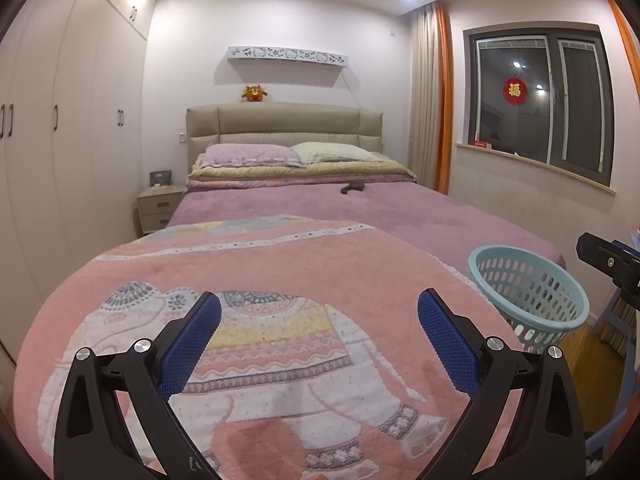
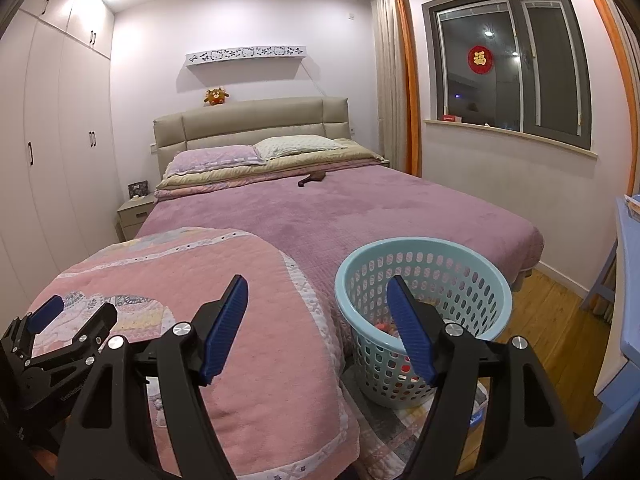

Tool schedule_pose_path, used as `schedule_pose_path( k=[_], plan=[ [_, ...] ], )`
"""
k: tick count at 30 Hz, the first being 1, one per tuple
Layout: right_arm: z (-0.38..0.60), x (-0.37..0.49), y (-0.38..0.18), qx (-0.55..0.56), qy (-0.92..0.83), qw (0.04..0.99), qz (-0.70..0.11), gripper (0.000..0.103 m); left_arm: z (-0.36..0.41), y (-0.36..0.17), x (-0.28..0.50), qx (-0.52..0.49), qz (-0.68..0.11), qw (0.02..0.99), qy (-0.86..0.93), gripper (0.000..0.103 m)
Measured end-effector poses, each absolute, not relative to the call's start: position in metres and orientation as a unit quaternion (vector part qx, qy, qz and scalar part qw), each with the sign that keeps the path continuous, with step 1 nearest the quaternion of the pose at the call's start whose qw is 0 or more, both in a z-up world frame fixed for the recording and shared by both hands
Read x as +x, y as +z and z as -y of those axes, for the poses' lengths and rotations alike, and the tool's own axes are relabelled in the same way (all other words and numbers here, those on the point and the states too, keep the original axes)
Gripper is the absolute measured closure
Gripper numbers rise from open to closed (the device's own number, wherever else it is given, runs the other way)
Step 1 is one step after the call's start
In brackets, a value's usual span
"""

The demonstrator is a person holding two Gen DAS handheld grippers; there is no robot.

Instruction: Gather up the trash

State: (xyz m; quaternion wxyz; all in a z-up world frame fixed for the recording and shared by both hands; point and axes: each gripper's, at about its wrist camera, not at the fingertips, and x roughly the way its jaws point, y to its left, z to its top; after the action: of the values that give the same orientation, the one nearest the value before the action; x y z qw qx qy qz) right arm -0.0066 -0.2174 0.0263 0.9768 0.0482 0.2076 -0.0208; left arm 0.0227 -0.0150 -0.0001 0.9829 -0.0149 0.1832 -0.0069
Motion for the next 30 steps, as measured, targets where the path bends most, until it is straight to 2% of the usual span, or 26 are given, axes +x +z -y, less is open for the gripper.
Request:
schedule_pose_path(
  k=[30],
  plan=[
    [0.2163,-0.0072,0.0237,0.050,-0.009,0.975,-0.216,0.035,0.0093,-0.0001,0.0243,-0.028,-0.197,0.980,-0.007,0.007]
  ],
)
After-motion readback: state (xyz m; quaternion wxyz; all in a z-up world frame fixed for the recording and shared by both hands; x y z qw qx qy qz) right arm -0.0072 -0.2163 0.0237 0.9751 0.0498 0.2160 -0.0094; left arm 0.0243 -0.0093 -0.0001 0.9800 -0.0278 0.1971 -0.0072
